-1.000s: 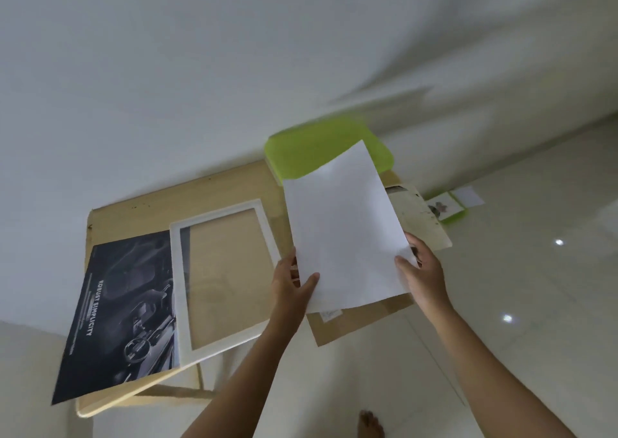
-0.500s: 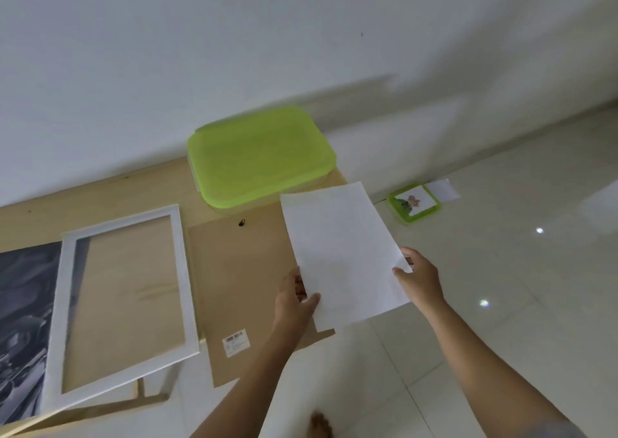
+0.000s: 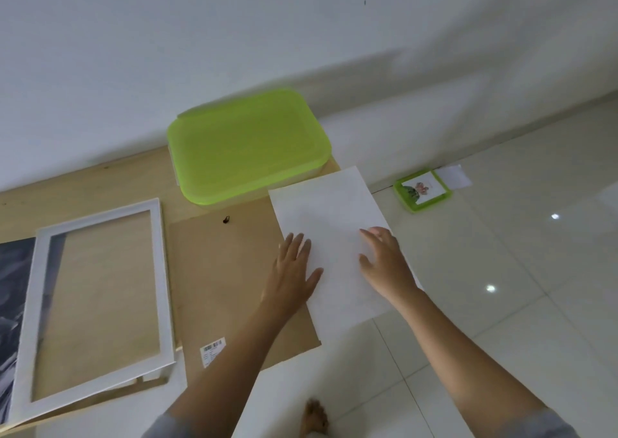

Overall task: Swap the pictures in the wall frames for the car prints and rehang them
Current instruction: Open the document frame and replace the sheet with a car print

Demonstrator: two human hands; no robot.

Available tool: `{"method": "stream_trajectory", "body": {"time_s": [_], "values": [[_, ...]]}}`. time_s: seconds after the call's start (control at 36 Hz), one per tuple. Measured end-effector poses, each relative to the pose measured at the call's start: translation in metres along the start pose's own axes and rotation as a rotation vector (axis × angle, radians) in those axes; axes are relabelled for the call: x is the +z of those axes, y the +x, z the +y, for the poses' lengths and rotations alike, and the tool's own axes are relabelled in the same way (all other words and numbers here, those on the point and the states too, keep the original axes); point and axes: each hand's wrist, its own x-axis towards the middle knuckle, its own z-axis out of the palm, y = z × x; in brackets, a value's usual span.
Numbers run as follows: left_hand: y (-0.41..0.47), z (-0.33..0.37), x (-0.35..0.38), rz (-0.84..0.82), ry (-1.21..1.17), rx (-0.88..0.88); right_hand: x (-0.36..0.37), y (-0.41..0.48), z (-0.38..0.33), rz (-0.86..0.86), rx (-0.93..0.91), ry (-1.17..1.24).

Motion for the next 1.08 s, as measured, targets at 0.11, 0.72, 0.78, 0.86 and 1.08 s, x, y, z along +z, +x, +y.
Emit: {"method": "stream_trajectory", "body": {"time_s": [0.11, 0.72, 0.78, 0.86, 1.08], "values": [[0.010, 0.002, 0.007, -0.122, 0.146, 0.080, 0.011, 0.003, -0.003, -0.088, -0.072, -0.051], [0.021, 0.003, 0.007, -0.145, 0.153, 0.131, 0.016, 0.015, 0.000, -0.035, -0.115, -0.103], [0.021, 0.003, 0.007, -0.149, 0.148, 0.132, 0.015, 0.014, -0.001, -0.033, -0.112, -0.093], [0.021, 0.001, 0.007, -0.160, 0.136, 0.130, 0.014, 0.014, -0.004, -0.040, -0.095, -0.095], [0.027, -0.011, -0.013, -0.235, 0.086, 0.200, 0.005, 0.016, -0.018, -0.138, -0.020, -0.103]]}}
